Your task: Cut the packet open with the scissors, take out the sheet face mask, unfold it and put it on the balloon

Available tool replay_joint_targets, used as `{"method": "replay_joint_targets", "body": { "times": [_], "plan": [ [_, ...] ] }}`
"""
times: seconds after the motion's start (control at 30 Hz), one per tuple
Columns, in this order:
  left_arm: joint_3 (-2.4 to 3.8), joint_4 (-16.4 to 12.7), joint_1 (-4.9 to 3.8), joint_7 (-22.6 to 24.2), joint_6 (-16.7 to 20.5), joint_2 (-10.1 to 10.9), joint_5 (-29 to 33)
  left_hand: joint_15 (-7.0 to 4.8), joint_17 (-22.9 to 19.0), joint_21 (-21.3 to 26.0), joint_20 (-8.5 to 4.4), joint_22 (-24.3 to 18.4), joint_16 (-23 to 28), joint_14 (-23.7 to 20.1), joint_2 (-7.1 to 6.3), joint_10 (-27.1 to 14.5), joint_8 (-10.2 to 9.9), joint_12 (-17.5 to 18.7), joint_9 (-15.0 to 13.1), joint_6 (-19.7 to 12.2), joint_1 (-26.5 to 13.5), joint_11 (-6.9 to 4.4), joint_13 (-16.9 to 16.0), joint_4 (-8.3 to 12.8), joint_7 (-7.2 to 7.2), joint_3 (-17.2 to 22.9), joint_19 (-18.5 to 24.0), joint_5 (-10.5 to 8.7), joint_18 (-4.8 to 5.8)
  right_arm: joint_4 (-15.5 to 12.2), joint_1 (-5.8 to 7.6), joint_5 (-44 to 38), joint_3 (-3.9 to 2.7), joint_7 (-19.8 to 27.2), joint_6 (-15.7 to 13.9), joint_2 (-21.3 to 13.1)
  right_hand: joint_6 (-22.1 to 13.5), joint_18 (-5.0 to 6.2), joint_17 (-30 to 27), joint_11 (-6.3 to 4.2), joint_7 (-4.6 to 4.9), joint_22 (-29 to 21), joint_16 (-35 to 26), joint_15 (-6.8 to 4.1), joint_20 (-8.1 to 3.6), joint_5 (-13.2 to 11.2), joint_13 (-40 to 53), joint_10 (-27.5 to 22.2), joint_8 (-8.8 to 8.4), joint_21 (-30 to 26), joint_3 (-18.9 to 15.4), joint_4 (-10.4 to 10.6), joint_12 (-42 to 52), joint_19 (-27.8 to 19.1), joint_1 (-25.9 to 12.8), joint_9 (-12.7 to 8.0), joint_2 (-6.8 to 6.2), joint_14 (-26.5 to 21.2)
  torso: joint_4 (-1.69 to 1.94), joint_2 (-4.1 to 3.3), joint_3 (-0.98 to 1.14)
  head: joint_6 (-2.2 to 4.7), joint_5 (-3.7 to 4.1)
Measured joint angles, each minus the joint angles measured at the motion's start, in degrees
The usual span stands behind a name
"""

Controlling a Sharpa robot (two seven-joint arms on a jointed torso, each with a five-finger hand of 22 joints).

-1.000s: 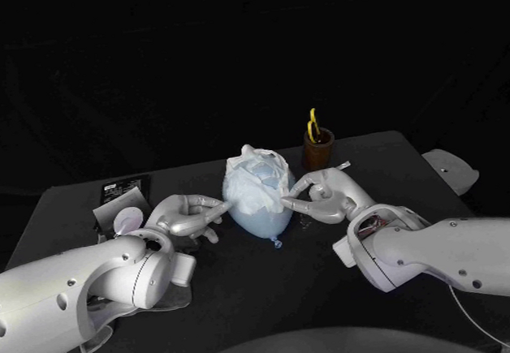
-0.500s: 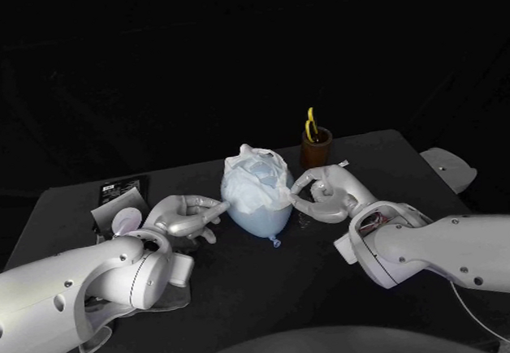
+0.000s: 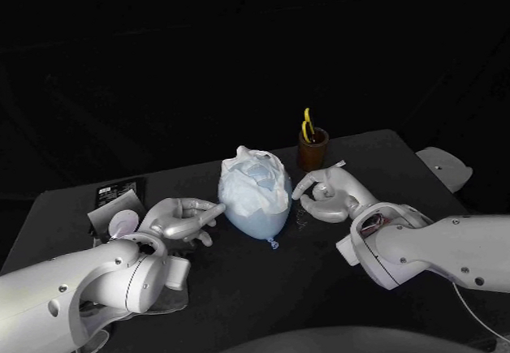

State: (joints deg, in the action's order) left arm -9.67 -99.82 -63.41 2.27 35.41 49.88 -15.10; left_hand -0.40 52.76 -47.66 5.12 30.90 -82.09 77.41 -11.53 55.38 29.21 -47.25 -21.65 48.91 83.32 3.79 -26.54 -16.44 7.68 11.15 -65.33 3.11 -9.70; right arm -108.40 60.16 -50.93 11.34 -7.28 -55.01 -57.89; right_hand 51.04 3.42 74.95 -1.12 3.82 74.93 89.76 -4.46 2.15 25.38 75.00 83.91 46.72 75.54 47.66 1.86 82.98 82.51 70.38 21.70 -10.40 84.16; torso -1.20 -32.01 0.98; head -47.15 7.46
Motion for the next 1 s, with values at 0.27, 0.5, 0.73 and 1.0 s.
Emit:
{"method": "replay_joint_targets", "body": {
  "times": [0.27,0.5,0.73,1.0],
  "plan": [
    [0.00,0.04,0.12,-0.04,-0.16,0.12,0.00,0.00,0.00,0.00,0.00,-0.01,0.00,0.00,0.00,0.00,0.00,0.00,0.01,0.00,0.00,0.00,0.01,0.00,0.00,0.00,0.00,0.00,0.02,-0.72,-1.57,0.44,0.06,-0.28,0.05,-0.29,-3.40,0.01,-0.04,1.10,0.79,-0.02,-0.15,0.95,0.67,-1.86,-0.06,-0.17,-2.31,-3.25,-4.05,-0.74,-3.08,-1.28,-4.52,-1.34,-0.78,-0.19,-0.04,0.01,0.02,-0.08,0.18],
    [0.00,0.08,0.28,-0.05,-0.36,0.32,0.01,0.00,0.00,0.01,0.00,-0.01,0.00,-0.01,0.06,0.00,0.00,0.00,0.01,-0.01,0.00,0.01,0.01,0.00,0.00,0.00,0.00,0.00,0.03,-0.87,-1.39,-5.14,-0.27,1.64,0.01,-2.04,-7.89,0.97,-0.05,4.13,3.97,0.00,-1.18,3.30,2.71,-6.17,-0.10,-2.66,-7.54,-7.89,-13.24,0.21,-7.31,-4.39,-7.51,-3.95,-1.97,-0.12,-0.02,0.04,0.03,0.13,0.24],
    [0.00,0.07,0.34,-0.04,-0.55,0.65,0.03,0.00,-0.02,0.01,0.00,0.07,0.00,-0.01,0.46,0.01,0.00,0.00,0.01,-0.01,0.00,0.01,-0.01,0.00,-0.01,0.00,0.01,0.00,0.04,-0.84,-0.89,-18.67,-0.52,1.09,0.00,-2.86,-7.90,0.99,-0.04,4.42,4.02,0.02,-1.78,3.86,3.32,-17.32,-0.07,-4.18,-9.60,-8.54,-20.42,1.33,-8.71,-4.96,-6.67,-5.51,-4.12,-0.14,0.00,-0.01,0.05,0.08,0.13],
    [0.00,-0.02,0.36,0.00,-0.71,0.91,0.04,0.00,-0.04,0.01,0.01,0.07,0.01,-0.01,0.46,0.01,0.00,0.00,0.02,-0.01,0.00,0.02,-0.01,0.00,-0.01,0.00,0.01,0.00,0.06,-0.68,-0.80,-33.96,-0.60,-2.65,-0.01,-1.92,-5.71,0.98,0.00,4.39,3.48,0.02,-1.81,3.86,3.49,-19.33,-0.05,-4.17,-10.00,-7.60,-27.14,4.72,-8.58,-4.29,-3.24,-6.44,-2.54,-0.15,0.00,-0.04,0.07,-0.16,0.10]
  ]
}}
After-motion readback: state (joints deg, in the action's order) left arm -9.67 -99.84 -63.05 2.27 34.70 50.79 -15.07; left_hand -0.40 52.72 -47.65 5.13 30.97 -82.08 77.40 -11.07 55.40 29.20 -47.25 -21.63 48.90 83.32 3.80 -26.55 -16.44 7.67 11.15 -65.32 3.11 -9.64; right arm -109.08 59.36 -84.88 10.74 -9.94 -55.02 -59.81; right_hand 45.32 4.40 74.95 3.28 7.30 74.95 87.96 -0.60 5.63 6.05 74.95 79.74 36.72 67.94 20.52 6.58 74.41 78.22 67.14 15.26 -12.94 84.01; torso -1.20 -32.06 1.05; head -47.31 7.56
